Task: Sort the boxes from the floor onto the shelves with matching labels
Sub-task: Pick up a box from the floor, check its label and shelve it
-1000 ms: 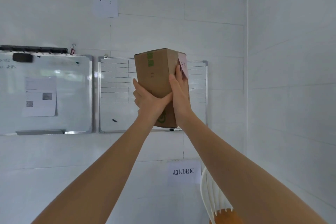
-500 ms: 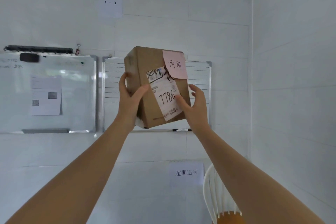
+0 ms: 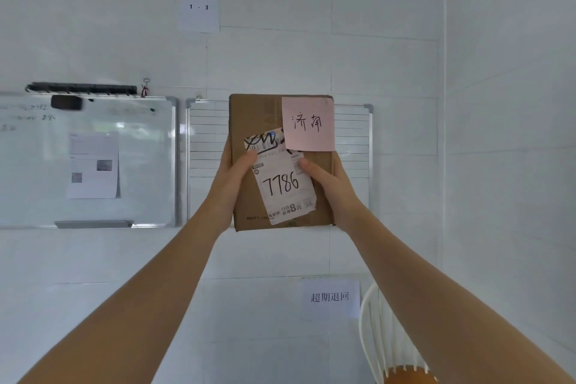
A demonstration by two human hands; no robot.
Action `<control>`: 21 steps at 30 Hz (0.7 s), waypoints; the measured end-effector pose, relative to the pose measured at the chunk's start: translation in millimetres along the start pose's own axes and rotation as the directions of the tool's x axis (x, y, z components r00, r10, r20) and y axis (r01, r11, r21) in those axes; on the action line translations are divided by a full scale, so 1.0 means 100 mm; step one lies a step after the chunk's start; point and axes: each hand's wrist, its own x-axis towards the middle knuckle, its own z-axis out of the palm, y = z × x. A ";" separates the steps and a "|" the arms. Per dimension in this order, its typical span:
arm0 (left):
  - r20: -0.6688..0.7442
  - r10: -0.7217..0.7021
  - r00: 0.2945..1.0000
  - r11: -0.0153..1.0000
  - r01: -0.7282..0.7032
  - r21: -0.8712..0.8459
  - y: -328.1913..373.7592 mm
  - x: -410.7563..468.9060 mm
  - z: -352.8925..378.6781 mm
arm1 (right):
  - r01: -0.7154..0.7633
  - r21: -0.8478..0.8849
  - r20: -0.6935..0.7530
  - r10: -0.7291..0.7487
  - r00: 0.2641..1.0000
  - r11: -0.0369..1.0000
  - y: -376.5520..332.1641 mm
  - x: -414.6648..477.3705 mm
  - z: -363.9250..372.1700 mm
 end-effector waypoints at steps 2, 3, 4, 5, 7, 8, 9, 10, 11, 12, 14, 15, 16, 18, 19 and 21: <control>-0.037 0.012 0.999 1.000 -0.011 0.020 -0.04 -0.02 -0.02 | 0.011 -0.017 -0.030 -0.011 1.000 1.000 0.05 -0.02 0.05; -0.052 0.013 0.999 1.000 -0.012 0.028 -0.05 -0.03 -0.04 | 0.015 -0.033 -0.046 -0.016 0.999 0.999 0.07 -0.03 0.08; -0.065 0.011 0.998 0.999 -0.009 0.039 -0.06 -0.04 -0.07 | 0.023 -0.051 -0.063 -0.026 0.998 0.998 0.09 -0.04 0.11; -0.074 0.006 0.997 0.999 -0.003 0.048 -0.07 -0.05 -0.08 | 0.033 -0.068 -0.079 -0.038 0.996 0.997 0.10 -0.05 0.13; -0.088 0.003 0.996 0.998 0.002 0.057 -0.08 -0.07 -0.12 | 0.038 -0.089 -0.099 -0.047 0.994 0.995 0.11 -0.08 0.18; -0.092 0.004 0.996 0.998 0.002 0.058 -0.08 -0.08 -0.14 | 0.032 -0.096 -0.106 -0.042 0.994 0.995 0.11 -0.10 0.20; -0.092 0.003 0.996 0.998 0.003 0.060 -0.07 -0.10 -0.15 | 0.025 -0.103 -0.106 -0.036 0.994 0.994 0.10 -0.12 0.23; -0.092 0.001 0.996 0.998 0.005 0.063 -0.07 -0.12 -0.17 | 0.016 -0.105 -0.105 -0.027 0.994 0.994 0.10 -0.14 0.25; -0.095 -0.005 0.995 0.998 0.011 0.065 -0.06 -0.15 -0.19 | 0.007 -0.106 -0.103 -0.018 0.995 0.994 0.10 -0.17 0.27; -0.100 -0.012 0.995 0.998 0.018 0.066 -0.06 -0.18 -0.21 | -0.002 -0.107 -0.104 -0.009 0.995 0.994 0.10 -0.19 0.29; -0.109 -0.029 0.994 0.997 0.037 0.073 -0.04 -0.25 -0.26 | -0.014 -0.115 -0.109 0.001 0.994 0.993 0.10 -0.27 0.33; -0.110 -0.037 0.993 0.996 0.046 0.077 -0.02 -0.29 -0.27 | -0.017 -0.126 -0.111 0.003 0.994 0.992 0.09 -0.31 0.35; -0.108 -0.042 0.993 0.995 0.051 0.081 -0.01 -0.33 -0.28 | -0.021 -0.137 -0.114 0.005 0.994 0.990 0.08 -0.36 0.37; -0.096 -0.047 0.994 0.995 0.055 0.085 0.03 -0.42 -0.27 | -0.013 -0.146 -0.128 -0.006 0.992 0.989 0.05 -0.45 0.38; -0.090 -0.048 0.995 0.994 0.056 0.090 0.06 -0.47 -0.26 | -0.005 -0.143 -0.138 -0.015 0.990 0.990 0.02 -0.49 0.37; -0.086 -0.047 0.995 0.993 0.056 0.104 0.12 -0.55 -0.23 | -0.003 -0.142 -0.157 -0.020 0.987 0.990 -0.03 -0.59 0.37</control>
